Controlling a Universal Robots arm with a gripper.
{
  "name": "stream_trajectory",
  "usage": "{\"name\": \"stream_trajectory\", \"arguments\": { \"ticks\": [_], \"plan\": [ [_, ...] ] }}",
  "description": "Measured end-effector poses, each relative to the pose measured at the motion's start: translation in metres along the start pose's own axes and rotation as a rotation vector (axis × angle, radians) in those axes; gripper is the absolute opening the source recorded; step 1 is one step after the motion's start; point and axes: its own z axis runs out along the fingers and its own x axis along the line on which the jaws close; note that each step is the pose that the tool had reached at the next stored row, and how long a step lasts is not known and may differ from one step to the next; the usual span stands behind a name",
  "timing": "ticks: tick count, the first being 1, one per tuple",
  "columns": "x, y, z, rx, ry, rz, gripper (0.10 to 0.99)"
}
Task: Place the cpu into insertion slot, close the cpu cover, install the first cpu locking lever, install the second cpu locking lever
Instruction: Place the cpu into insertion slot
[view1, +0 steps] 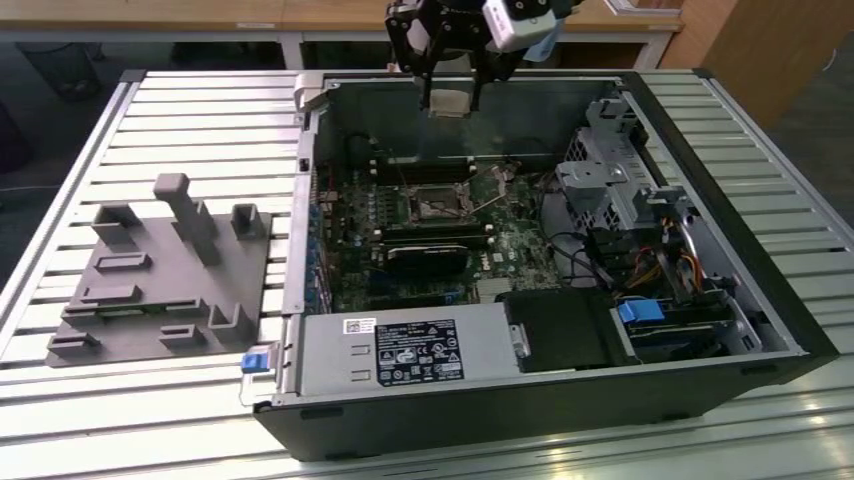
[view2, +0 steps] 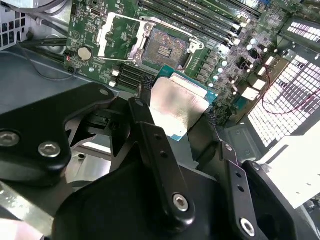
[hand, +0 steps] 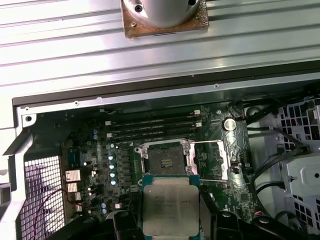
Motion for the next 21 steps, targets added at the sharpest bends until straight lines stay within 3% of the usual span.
{"name": "stream_trajectory", "arguments": {
  "ticks": [21],
  "plan": [
    [0.0,0.0,0.0,-0.001,-0.0053,0.059,0.541]
  ]
}}
